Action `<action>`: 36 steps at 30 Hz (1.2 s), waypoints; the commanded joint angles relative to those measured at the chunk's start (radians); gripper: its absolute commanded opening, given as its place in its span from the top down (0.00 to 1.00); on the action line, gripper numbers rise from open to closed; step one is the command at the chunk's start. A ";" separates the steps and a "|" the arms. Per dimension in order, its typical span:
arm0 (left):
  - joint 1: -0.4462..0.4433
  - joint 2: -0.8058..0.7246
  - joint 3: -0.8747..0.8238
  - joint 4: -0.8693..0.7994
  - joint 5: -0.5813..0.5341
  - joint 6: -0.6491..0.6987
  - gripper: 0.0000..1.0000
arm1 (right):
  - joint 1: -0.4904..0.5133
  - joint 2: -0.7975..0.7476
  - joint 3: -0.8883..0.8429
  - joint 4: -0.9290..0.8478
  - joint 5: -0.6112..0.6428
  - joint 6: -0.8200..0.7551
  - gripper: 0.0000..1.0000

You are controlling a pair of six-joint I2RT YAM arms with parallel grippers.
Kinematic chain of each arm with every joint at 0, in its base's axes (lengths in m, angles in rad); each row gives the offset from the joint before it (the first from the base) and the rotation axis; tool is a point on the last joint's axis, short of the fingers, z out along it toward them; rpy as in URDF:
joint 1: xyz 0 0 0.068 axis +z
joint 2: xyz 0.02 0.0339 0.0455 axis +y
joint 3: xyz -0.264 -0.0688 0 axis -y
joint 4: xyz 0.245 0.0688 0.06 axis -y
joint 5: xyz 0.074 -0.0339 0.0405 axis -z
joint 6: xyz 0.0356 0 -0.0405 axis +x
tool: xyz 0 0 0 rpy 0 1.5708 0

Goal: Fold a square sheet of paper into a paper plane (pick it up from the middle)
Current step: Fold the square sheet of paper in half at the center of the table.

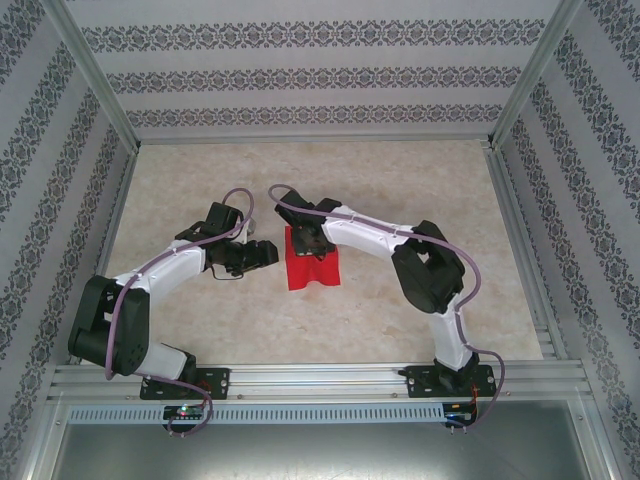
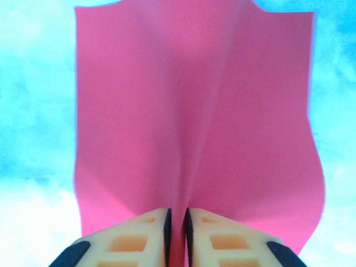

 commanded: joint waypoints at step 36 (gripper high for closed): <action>-0.106 0.199 0.150 0.224 0.190 -0.112 0.56 | -0.210 -0.312 -0.772 0.939 -0.512 0.258 0.82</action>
